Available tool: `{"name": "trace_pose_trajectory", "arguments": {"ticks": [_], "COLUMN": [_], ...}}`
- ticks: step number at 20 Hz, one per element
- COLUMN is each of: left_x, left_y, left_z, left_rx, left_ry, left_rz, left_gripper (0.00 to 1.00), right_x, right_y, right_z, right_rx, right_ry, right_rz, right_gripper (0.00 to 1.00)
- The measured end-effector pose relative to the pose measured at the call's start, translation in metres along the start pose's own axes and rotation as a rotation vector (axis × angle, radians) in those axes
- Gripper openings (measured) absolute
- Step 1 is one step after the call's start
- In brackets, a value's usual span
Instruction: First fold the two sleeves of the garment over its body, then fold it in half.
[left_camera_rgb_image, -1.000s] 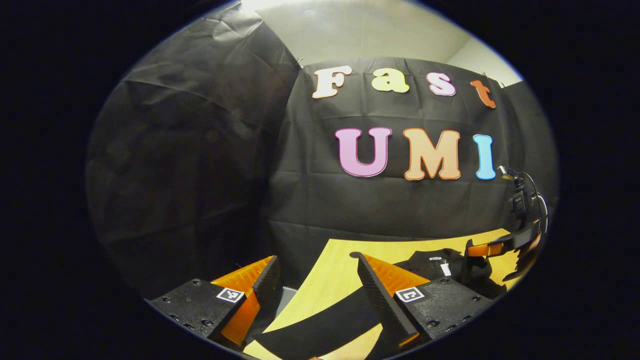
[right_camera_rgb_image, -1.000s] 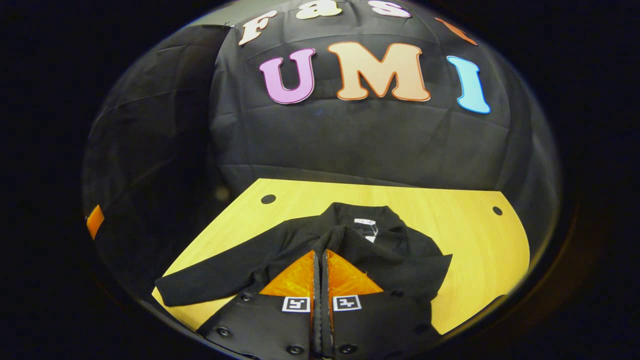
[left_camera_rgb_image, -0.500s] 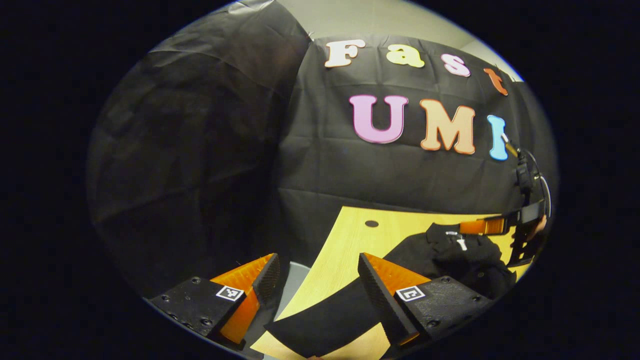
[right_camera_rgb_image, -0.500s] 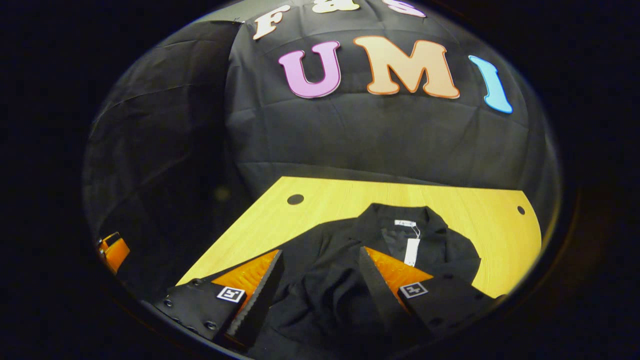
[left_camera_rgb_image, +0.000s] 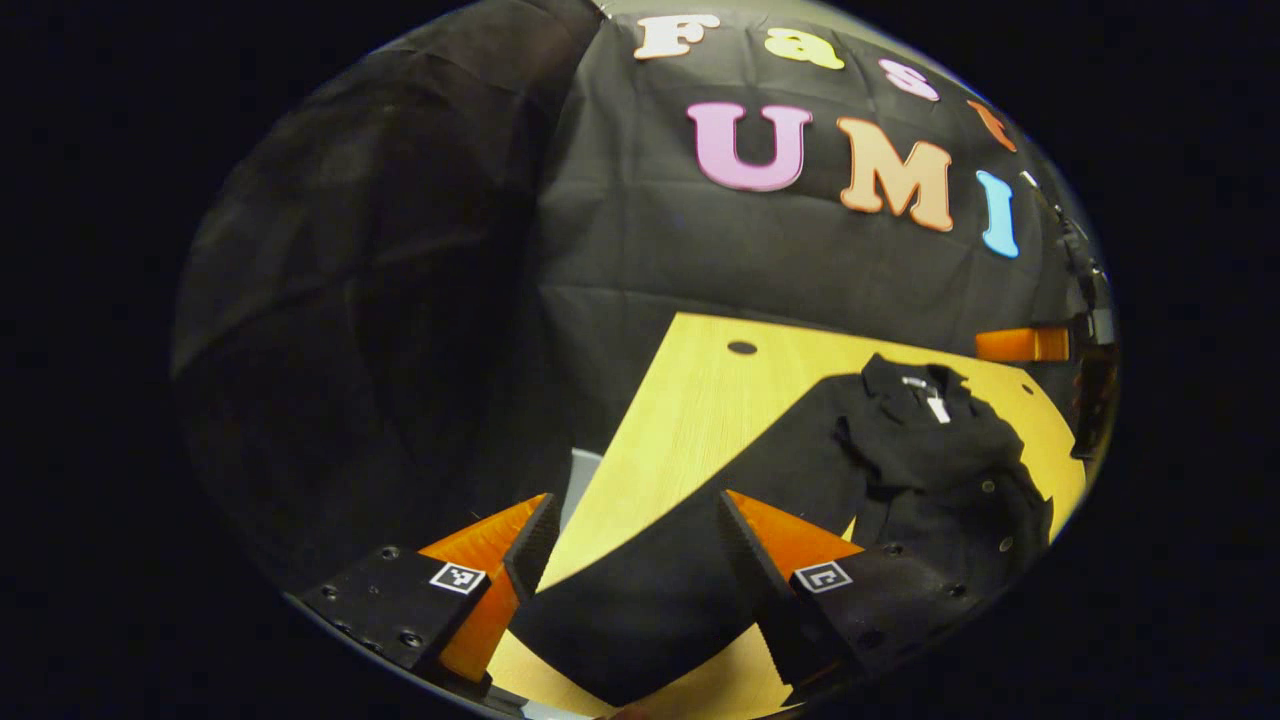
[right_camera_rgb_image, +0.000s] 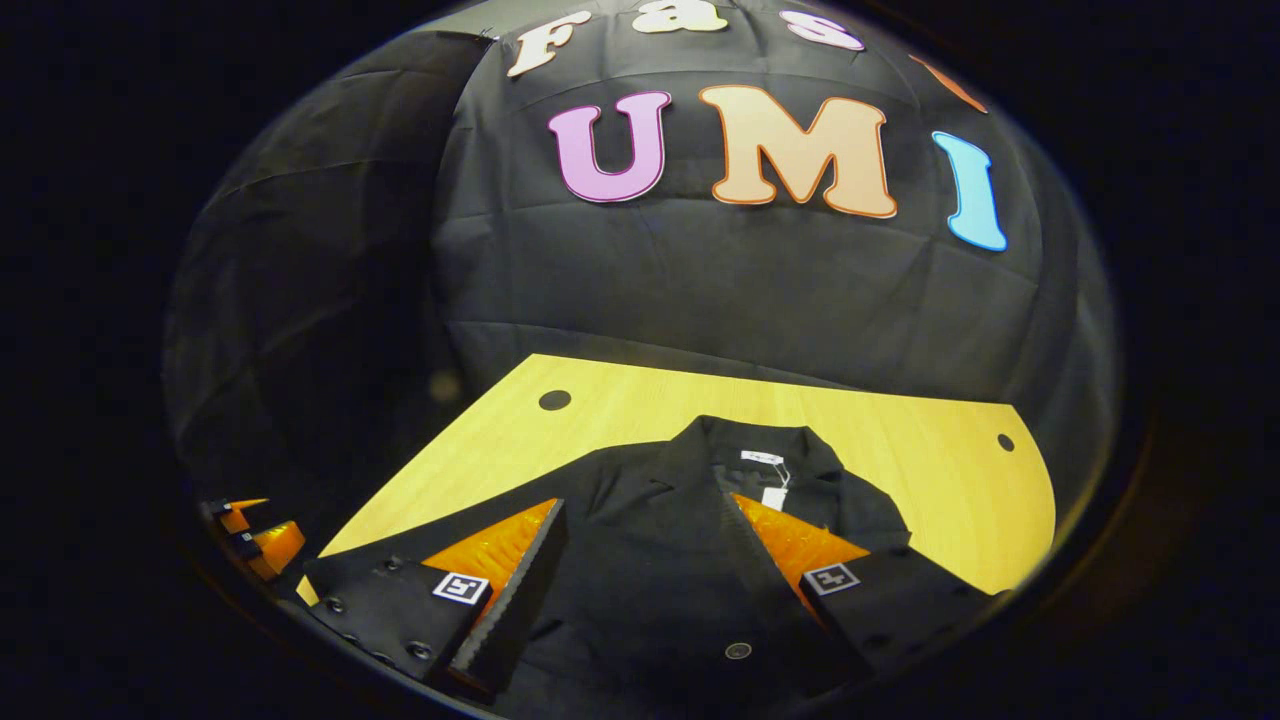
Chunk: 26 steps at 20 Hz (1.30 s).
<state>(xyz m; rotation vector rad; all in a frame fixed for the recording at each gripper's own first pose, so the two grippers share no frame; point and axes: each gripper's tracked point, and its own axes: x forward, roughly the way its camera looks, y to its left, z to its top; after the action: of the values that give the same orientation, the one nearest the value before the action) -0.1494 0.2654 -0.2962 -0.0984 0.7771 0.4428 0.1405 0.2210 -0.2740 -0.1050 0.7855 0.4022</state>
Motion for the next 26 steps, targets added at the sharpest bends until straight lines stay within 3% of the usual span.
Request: {"name": "trace_pose_trajectory", "arguments": {"ticks": [1,4,6,11,17,22,26], "left_x": [0.003,0.013,0.021,0.019,0.022,0.023,0.02], "left_y": [0.001,-0.002,-0.004,-0.006,0.003,-0.009,-0.008], "left_z": [-0.01,-0.042,-0.058,-0.084,-0.095,-0.087,-0.057], "left_rx": [-0.009,-0.024,-0.023,-0.067,-0.004,-0.078,-0.125], "left_ry": [0.029,0.122,0.156,0.234,0.207,0.195,0.154], "left_rz": [-0.002,0.006,0.006,-0.014,0.024,-0.041,-0.005], "left_gripper": [0.96,0.96,0.96,0.96,0.95,0.0,0.0], "right_x": [-0.002,-0.007,-0.011,-0.017,-0.035,-0.058,-0.075], "right_y": [-0.003,-0.012,-0.017,-0.029,-0.04,-0.061,-0.085], "right_z": [-0.001,-0.009,-0.012,-0.017,-0.02,-0.028,-0.044], "right_rx": [-0.007,-0.011,-0.009,-0.005,0.007,0.057,0.094], "right_ry": [0.003,0.014,0.015,0.015,-0.014,-0.042,-0.042], "right_rz": [-0.008,-0.025,-0.037,-0.056,-0.053,-0.034,-0.031], "right_gripper": [0.94,0.98,0.94,0.94,0.98,0.97,0.97]}}
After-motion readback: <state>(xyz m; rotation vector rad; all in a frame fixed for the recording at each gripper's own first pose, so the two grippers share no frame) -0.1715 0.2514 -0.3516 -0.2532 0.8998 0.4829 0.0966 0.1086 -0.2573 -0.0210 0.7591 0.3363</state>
